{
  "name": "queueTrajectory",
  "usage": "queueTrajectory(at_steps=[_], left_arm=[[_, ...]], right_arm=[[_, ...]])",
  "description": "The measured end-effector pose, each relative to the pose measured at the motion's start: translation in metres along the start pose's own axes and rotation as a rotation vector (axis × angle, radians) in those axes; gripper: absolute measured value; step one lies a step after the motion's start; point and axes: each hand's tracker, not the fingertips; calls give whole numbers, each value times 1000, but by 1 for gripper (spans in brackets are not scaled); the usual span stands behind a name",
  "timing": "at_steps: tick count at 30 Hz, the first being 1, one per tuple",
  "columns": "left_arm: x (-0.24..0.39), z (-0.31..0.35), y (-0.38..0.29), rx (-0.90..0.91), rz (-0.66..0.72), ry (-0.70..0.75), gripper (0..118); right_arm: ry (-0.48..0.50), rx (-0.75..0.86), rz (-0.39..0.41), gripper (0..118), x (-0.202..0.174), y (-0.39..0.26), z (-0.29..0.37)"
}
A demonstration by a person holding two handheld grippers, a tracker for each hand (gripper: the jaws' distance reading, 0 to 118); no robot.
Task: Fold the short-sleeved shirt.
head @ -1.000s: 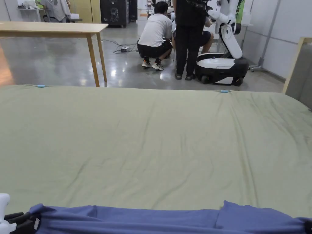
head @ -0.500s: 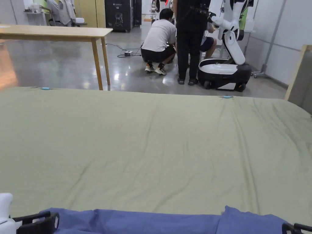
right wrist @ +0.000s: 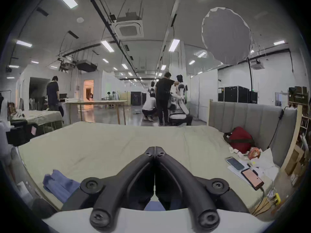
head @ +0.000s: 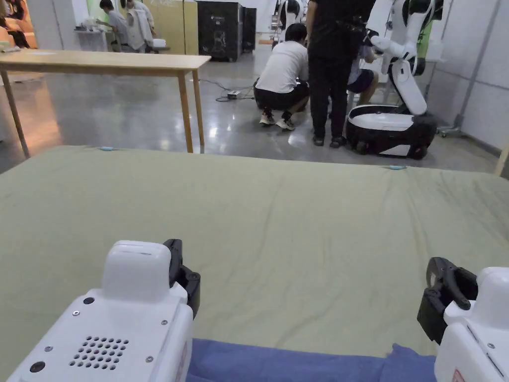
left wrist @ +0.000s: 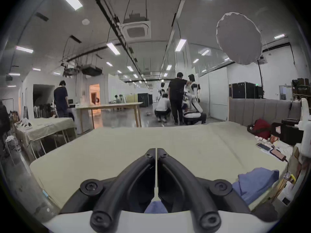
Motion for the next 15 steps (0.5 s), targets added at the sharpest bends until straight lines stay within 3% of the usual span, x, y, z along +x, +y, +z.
queueTrajectory(at_steps=[3,6,13,15], left_arm=[[-12,-3,4,-27,16,-9,0],[-48,-20,8,-180,116,-122,0],[-181,-85,-37,-707,619,-364,0],[-212,-99,-59,-799,690,-394,0]], right_arm=[[-12,33,39,1,-16,1,6],[-43,88,80,1,-28,-2,14],[-30,106,74,1,-45,-7,23],[-20,101,75,1,-47,-7,23]])
